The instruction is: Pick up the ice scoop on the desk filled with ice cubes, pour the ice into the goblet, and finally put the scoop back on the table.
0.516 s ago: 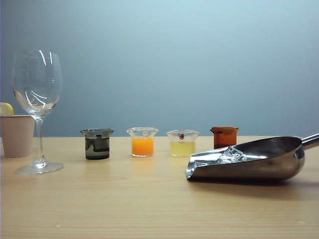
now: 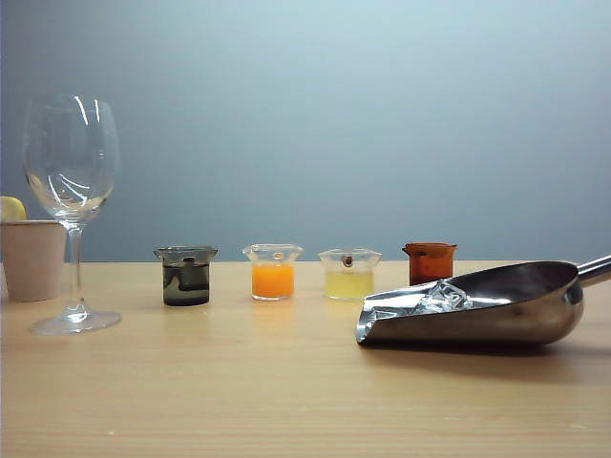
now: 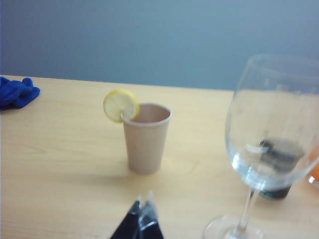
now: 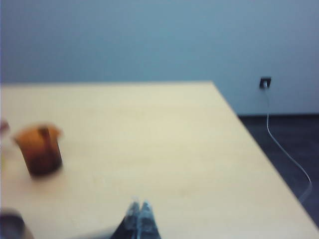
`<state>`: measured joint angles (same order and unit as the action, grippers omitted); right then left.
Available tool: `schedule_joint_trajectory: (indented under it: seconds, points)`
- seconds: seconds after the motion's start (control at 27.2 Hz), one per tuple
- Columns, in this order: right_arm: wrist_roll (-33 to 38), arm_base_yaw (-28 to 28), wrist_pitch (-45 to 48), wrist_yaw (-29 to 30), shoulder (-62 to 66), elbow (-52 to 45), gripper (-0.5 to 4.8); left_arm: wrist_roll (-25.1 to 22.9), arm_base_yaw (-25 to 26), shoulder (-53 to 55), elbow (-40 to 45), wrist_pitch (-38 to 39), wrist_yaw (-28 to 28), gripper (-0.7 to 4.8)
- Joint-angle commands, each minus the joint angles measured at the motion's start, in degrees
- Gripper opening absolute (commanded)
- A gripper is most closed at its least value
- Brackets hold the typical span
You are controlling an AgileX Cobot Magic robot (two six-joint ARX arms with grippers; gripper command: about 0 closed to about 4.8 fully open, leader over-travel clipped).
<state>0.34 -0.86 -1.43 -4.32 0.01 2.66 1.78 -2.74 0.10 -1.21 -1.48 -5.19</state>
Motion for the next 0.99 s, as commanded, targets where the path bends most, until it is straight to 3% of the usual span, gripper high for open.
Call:
schedule_joint_trajectory:
  seconds: [0.04,0.22,0.41,0.63,0.85,0.99]
  points:
    - [1.81,-0.04,1.05,0.15,0.09,3.08,-0.05,3.26,0.02,0.00,-3.08,-1.36,-0.15,-0.05]
    - [2.71,-0.02,-0.92,-0.09,1.16,7.87,-0.06,3.17,0.00,1.38,-8.87,3.37,-0.15,-0.05]
    - [4.22,-0.04,-1.77,-0.09,6.73,14.58,-0.06,2.93,0.00,9.77,-19.17,7.06,1.99,-0.05]
    - [9.53,-0.07,-1.90,-0.07,13.86,18.95,-0.06,2.73,-0.02,19.17,-27.43,8.61,10.73,-0.05]
    - [10.75,-0.04,-2.75,-0.04,19.85,23.41,-0.06,0.55,-0.07,22.67,-33.57,13.59,11.02,-0.05]
    - [15.30,0.00,-2.97,-0.04,24.00,26.25,-0.06,-1.38,-0.07,24.72,-37.38,18.62,11.61,-0.05]
